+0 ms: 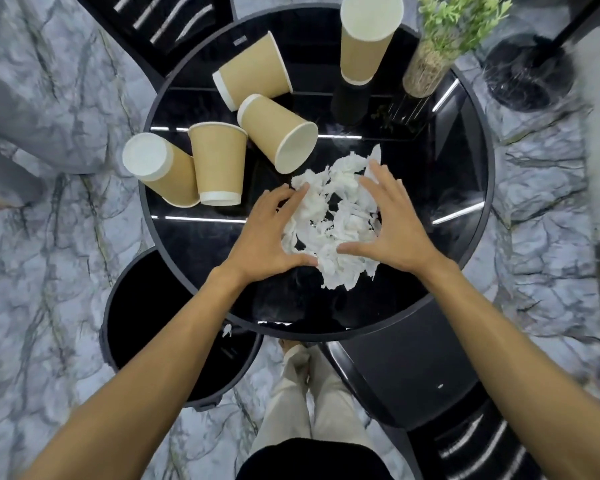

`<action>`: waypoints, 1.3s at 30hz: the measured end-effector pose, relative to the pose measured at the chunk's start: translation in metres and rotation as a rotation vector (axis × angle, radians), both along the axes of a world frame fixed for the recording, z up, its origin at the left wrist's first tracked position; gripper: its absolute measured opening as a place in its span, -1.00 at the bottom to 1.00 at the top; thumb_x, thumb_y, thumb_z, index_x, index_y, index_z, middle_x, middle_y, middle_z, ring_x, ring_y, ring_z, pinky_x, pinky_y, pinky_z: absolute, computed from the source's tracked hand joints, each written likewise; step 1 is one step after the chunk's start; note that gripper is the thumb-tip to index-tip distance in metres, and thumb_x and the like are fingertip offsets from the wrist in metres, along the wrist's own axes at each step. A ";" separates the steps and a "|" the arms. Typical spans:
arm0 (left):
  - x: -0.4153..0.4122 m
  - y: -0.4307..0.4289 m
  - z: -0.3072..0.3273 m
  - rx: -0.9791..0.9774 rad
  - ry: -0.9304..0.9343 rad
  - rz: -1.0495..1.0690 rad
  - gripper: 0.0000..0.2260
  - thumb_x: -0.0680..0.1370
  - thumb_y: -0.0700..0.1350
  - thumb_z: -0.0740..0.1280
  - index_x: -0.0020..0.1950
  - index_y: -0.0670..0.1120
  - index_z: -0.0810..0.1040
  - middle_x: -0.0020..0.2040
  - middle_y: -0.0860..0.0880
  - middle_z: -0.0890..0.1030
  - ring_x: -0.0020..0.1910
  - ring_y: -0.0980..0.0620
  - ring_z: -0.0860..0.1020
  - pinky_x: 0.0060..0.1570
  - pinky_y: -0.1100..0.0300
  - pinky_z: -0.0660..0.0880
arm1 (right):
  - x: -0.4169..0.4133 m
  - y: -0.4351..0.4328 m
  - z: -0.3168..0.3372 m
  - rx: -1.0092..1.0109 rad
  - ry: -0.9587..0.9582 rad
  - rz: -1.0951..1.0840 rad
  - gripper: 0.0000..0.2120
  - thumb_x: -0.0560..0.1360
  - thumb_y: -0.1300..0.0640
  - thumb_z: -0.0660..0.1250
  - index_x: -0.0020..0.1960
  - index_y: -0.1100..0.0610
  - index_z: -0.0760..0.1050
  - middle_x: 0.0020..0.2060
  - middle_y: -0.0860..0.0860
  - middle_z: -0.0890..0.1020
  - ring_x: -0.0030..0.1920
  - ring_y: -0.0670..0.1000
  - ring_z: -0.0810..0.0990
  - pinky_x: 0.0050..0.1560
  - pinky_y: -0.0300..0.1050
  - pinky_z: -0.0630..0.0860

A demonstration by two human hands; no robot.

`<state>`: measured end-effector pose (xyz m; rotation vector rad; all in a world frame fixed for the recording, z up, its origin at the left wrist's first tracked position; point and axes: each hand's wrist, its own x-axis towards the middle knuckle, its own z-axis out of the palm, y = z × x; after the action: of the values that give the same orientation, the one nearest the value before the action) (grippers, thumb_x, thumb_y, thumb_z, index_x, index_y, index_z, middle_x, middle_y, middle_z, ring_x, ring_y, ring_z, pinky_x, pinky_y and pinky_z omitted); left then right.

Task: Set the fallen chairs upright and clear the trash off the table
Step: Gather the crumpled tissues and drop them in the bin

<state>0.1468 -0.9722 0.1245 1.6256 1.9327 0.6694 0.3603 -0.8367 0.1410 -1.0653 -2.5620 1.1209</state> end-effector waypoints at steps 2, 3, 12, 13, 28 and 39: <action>0.003 -0.002 -0.003 0.020 0.002 0.013 -0.04 0.26 0.33 0.51 0.55 0.01 0.26 0.40 -0.04 0.31 0.44 0.10 0.19 0.51 -0.19 0.08 | -0.001 -0.015 -0.003 -0.010 0.042 0.040 0.14 0.18 -0.41 0.50 0.55 0.07 0.13 0.60 -0.08 -0.02 0.59 -0.05 -0.13 0.56 0.11 -0.20; 0.004 -0.003 -0.003 0.035 -0.009 0.021 -0.07 0.25 0.33 0.52 0.52 0.00 0.32 0.38 -0.03 0.31 0.43 0.08 0.21 0.48 -0.19 0.15 | -0.001 -0.023 -0.006 -0.009 0.054 0.057 0.15 0.16 -0.39 0.52 0.55 0.08 0.14 0.59 -0.07 0.01 0.59 -0.05 -0.10 0.56 0.09 -0.20; 0.009 -0.005 -0.006 0.068 -0.070 0.031 -0.32 0.31 0.18 0.57 0.32 -0.08 0.46 0.43 0.05 0.41 0.49 0.11 0.26 0.52 0.00 0.12 | -0.012 -0.036 -0.015 0.253 -0.080 -0.003 0.11 0.12 -0.54 0.38 0.53 -0.05 0.21 0.20 -0.07 0.43 0.24 0.01 0.32 0.28 -0.11 0.04; 0.010 -0.006 -0.004 0.071 -0.100 0.046 -0.28 0.32 0.17 0.57 0.37 -0.08 0.43 0.41 0.07 0.41 0.45 0.12 0.29 0.50 0.03 0.17 | -0.013 -0.037 -0.016 0.266 -0.081 -0.007 0.04 0.13 -0.53 0.38 0.48 -0.07 0.29 0.19 -0.07 0.43 0.22 0.03 0.33 0.24 -0.11 0.05; 0.006 -0.006 0.004 0.101 -0.159 0.024 -0.68 0.44 0.07 0.47 0.11 -0.07 0.63 0.07 0.07 0.63 0.15 0.15 0.47 0.19 0.35 0.35 | -0.024 -0.037 -0.005 0.007 0.098 -0.082 -0.43 0.22 -0.41 0.40 -0.14 0.10 0.61 -0.25 -0.02 0.63 -0.13 0.04 0.53 -0.02 0.01 0.50; 0.019 -0.022 0.027 0.036 -0.375 0.083 -0.73 0.49 0.05 0.40 0.08 -0.09 0.61 -0.06 0.09 0.65 -0.06 0.16 0.60 -0.06 0.32 0.49 | -0.018 -0.046 0.014 -0.269 0.227 -0.145 -0.47 0.22 -0.25 0.53 -0.23 0.23 0.56 -0.37 0.13 0.61 -0.29 0.17 0.60 -0.25 0.15 0.55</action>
<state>0.1660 -0.9940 0.1517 1.3319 1.7265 0.9711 0.3425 -0.8830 0.1555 -1.0872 -2.1687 1.4824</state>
